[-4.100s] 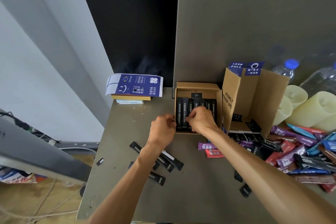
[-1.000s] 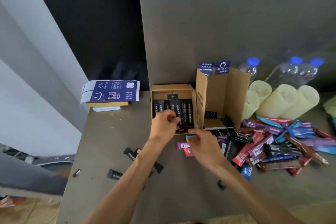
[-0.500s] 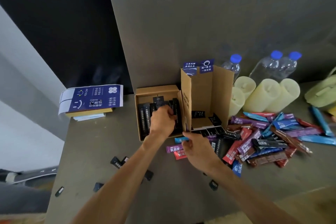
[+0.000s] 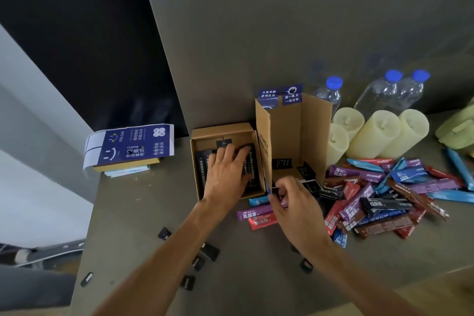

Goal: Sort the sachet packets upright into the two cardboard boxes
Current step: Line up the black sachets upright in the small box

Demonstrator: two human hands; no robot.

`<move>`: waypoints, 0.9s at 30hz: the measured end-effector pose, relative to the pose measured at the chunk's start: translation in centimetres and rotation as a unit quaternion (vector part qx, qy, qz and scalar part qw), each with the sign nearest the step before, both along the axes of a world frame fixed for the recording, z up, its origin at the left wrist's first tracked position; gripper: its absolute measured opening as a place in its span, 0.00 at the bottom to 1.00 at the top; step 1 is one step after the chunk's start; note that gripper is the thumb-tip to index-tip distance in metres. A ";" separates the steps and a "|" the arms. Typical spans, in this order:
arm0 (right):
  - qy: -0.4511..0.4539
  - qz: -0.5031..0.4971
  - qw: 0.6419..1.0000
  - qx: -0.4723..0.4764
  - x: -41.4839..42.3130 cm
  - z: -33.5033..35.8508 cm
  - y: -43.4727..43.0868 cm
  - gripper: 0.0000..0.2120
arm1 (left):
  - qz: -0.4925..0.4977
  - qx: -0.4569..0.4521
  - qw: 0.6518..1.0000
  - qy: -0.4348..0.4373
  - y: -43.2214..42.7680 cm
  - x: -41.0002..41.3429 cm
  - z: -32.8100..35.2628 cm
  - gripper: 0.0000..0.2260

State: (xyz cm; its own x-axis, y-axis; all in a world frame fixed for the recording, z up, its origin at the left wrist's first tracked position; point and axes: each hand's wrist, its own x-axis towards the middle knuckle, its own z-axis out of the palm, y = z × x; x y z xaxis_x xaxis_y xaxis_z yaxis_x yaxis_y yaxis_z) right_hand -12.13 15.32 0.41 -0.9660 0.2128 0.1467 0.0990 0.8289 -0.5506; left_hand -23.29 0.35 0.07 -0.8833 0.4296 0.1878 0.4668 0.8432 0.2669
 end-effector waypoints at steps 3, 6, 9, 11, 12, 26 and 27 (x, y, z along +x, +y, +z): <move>0.007 -0.001 1.000 0.013 -0.7 -0.8 0.4 0.11 | -0.043 -0.037 0.998 0.037 -0.1 -0.2 -0.5 0.36; 0.009 0.010 1.000 0.015 -0.9 -0.9 0.4 0.06 | -0.046 -0.053 0.997 0.027 0.0 -0.3 -1.1 0.35; 0.017 0.016 1.000 0.016 -0.9 -1.1 0.3 0.05 | -0.038 -0.050 0.998 0.023 0.1 -0.3 -1.4 0.35; 0.019 0.016 1.000 0.013 -0.9 -1.1 0.4 0.04 | -0.039 -0.052 0.998 0.021 0.1 -0.2 -1.3 0.35; 0.019 0.016 1.000 0.011 -0.9 -1.1 0.4 0.04 | -0.040 -0.054 0.998 0.018 0.1 -0.2 -1.3 0.35; 0.017 0.014 0.999 -0.027 1.2 -1.1 2.3 0.10 | -0.012 0.067 0.998 0.012 -0.5 3.1 -0.2 0.32; 0.014 0.009 0.999 -0.032 1.9 -1.1 2.9 0.10 | 0.000 0.086 0.996 0.012 -0.7 4.1 -0.2 0.31</move>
State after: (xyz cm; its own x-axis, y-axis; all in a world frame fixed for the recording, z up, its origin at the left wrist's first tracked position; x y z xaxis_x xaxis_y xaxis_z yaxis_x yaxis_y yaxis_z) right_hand -10.21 18.20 -0.71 -0.9656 0.2053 0.1596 0.0688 0.7936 -0.6045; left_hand -19.23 -0.38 -0.09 -0.8773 0.3894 0.2805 0.4754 0.7854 0.3964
